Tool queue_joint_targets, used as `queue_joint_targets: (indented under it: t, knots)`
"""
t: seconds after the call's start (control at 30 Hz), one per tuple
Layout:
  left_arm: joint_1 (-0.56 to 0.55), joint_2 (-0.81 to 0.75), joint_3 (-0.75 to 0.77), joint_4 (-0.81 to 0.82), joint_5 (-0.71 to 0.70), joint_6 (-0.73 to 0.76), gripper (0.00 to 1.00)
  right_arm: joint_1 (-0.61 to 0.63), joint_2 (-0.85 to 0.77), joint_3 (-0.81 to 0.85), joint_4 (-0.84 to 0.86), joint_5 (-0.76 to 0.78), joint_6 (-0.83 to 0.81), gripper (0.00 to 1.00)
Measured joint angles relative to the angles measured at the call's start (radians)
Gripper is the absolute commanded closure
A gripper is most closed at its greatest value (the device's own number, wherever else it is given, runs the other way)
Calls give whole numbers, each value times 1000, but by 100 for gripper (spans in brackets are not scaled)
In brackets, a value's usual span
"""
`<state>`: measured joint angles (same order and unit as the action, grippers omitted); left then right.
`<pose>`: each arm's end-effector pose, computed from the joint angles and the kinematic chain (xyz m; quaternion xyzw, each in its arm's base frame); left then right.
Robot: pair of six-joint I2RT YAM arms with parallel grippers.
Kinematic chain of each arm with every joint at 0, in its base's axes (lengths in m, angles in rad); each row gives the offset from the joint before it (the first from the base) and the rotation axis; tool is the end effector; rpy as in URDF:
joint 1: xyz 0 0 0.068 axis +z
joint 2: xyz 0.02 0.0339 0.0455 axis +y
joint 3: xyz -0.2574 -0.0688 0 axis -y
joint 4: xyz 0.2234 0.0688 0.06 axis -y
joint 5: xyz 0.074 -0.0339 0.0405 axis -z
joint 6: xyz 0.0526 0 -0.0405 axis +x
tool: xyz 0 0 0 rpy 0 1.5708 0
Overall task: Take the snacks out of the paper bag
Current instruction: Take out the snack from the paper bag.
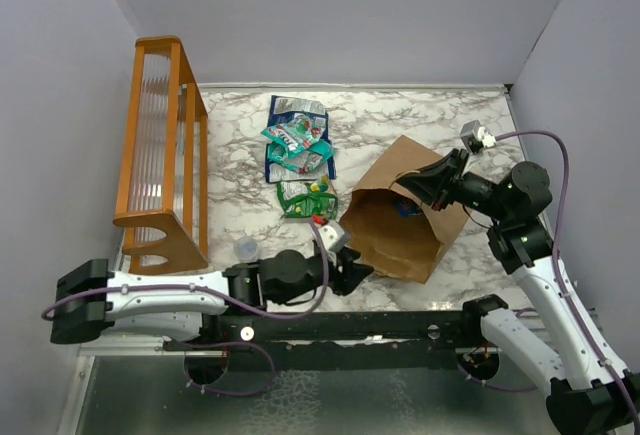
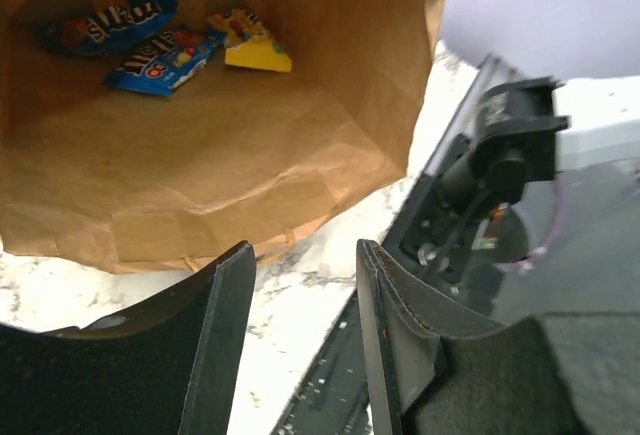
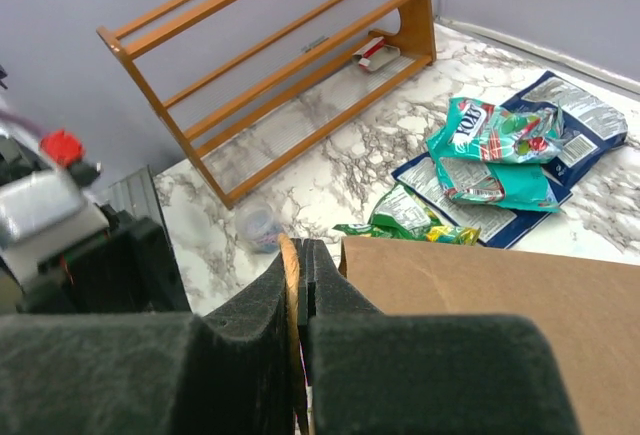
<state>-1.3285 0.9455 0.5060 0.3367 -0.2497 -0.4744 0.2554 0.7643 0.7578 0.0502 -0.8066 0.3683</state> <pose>0.0657 -0.2118 0.2686 0.2292 0.7051 -0.4639 0.4849 0.1532 0.0793 0.3550 -0.2472 0.6510 0.4621 0.5491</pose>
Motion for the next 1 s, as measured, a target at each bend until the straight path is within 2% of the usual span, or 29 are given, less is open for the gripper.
queue_joint_targets:
  t: [0.1,0.23,0.63,0.83,1.0]
  knots:
    - [-60,130,24,63,-88,77,57,0,0,27,-24,9,0,99]
    - [-70,303,108,112,-158,160,68,0,0,47,-37,10,0,99]
    - [-73,663,276,266,-259,386,81,0,2,53,-43,10,2,98]
    - [-50,764,333,282,-237,400,83,0,4,76,-45,10,2,99]
    - [15,827,385,282,-200,354,85,0,6,92,-43,9,5,98]
